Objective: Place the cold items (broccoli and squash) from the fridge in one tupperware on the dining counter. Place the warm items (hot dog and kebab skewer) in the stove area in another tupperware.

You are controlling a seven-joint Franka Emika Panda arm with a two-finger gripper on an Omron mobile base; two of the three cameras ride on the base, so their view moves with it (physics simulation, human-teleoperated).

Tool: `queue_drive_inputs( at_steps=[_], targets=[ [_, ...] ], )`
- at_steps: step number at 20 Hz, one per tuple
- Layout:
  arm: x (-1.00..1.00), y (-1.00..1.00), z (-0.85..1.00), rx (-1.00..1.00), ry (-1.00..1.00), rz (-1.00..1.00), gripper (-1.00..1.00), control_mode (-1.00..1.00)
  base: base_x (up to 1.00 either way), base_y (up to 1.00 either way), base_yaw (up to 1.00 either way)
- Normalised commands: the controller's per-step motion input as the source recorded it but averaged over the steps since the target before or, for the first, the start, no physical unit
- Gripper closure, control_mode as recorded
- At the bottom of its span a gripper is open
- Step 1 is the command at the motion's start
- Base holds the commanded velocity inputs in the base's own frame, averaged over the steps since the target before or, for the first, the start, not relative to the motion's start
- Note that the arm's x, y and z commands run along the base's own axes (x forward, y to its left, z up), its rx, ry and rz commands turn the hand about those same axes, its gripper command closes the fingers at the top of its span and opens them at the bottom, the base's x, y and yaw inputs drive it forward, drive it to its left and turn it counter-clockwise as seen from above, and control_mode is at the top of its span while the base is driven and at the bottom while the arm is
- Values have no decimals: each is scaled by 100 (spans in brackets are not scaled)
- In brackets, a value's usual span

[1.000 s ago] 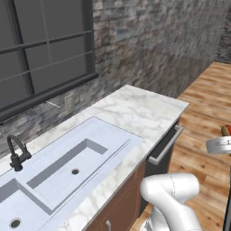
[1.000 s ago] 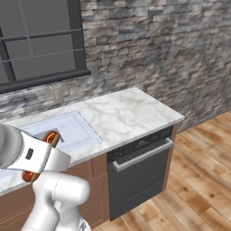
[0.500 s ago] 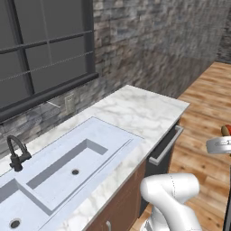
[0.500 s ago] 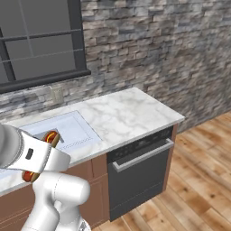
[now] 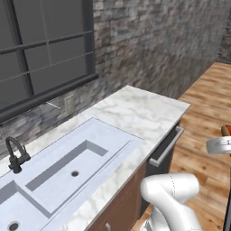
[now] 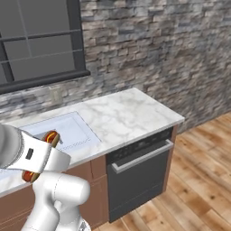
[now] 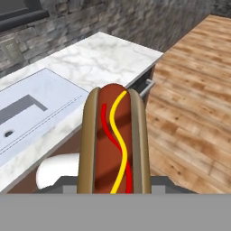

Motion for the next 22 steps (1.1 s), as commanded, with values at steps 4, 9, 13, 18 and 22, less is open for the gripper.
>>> queue_drive_inputs(
  at_steps=[4,9,13,18,22],
  targets=[
    [0,0,0,0,0,0,100,100,92,-28,-43],
    [0,0,0,0,0,0,100,100,98,-22,-54],
    [0,0,0,0,0,0,100,100,100,-10,-42],
    [0,0,0,0,0,0,100,100,100,-24,-24],
    [0,0,0,0,0,0,100,100,100,-57,-24]
  ],
)
